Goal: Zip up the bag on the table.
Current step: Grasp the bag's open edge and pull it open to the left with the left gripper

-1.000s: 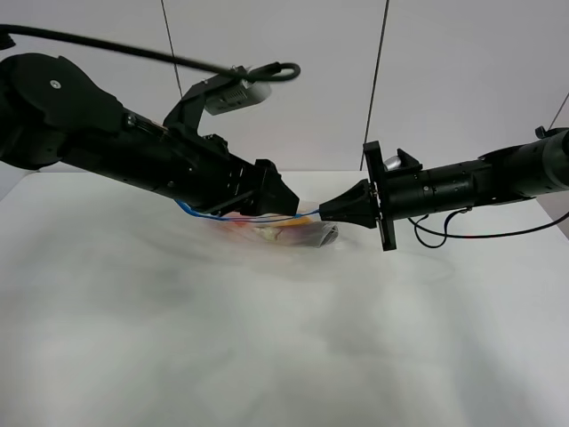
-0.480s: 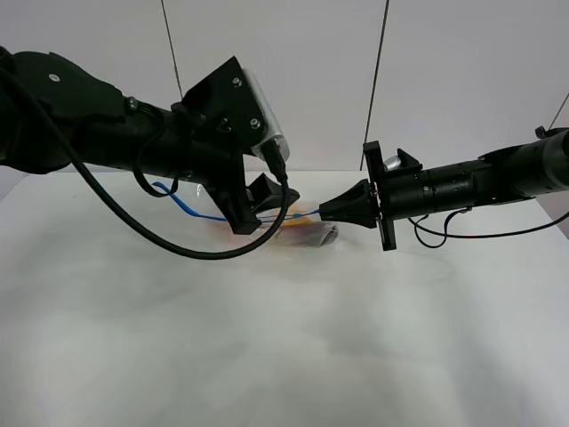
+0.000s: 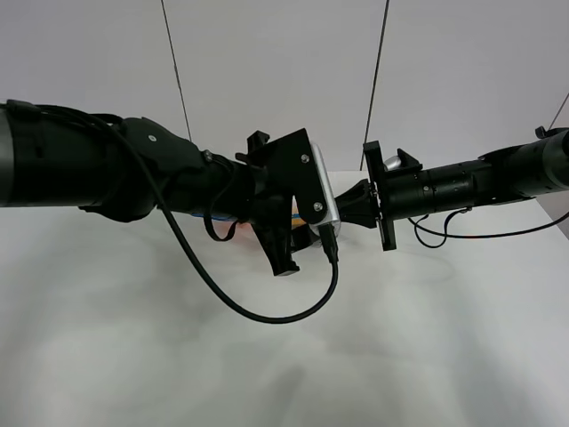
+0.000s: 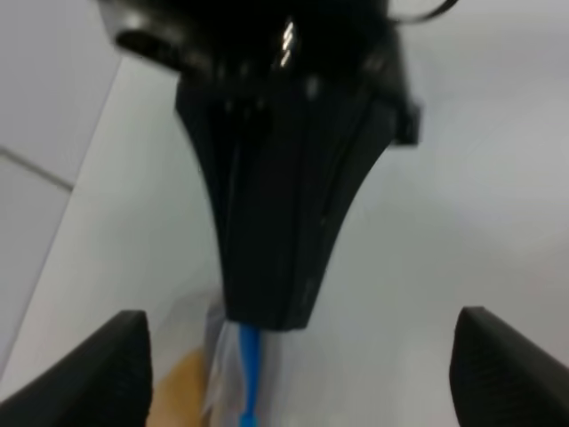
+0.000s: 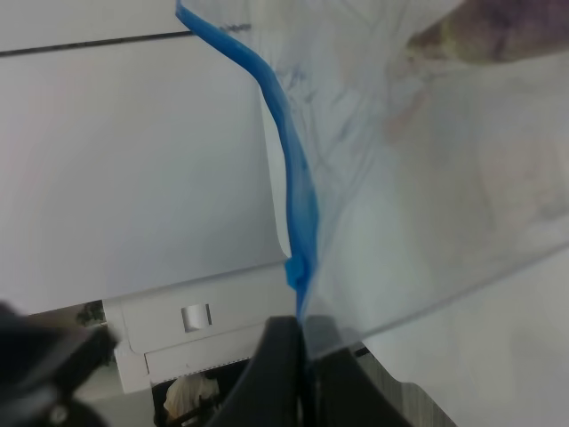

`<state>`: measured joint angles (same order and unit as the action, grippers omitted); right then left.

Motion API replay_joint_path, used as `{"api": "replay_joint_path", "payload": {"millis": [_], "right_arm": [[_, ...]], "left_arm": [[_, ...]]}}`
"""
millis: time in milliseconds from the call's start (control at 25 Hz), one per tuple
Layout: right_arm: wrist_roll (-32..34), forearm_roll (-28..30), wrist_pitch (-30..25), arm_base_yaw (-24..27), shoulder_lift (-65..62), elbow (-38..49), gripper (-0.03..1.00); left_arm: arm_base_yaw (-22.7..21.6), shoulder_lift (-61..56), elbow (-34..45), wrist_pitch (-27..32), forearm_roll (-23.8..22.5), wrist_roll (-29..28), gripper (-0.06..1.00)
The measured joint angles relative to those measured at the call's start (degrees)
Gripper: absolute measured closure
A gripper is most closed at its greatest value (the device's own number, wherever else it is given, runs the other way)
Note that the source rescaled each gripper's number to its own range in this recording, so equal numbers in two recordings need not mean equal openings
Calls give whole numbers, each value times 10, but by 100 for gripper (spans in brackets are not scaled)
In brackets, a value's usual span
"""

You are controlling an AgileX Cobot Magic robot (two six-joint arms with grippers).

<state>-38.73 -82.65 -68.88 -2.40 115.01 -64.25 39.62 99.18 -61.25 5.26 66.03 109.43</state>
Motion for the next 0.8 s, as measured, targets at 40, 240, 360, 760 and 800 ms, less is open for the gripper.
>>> {"api": "replay_joint_path", "payload": {"millis": [40,240,360,760,800], "right_arm": [[0,0,0,0,0,0,97],[0,0,0,0,0,0,97],[0,0,0,0,0,0,97],[0,0,0,0,0,0,97],[0,0,0,0,0,0,97]], "left_arm": [[0,9,0,-14,0,0,6],[0,53,-1,-81,1,0,6],[0,71,-4,-97,2,0,6],[0,75,-7,-95,2,0,42],[0,75,-7,-91,2,0,43]]}}
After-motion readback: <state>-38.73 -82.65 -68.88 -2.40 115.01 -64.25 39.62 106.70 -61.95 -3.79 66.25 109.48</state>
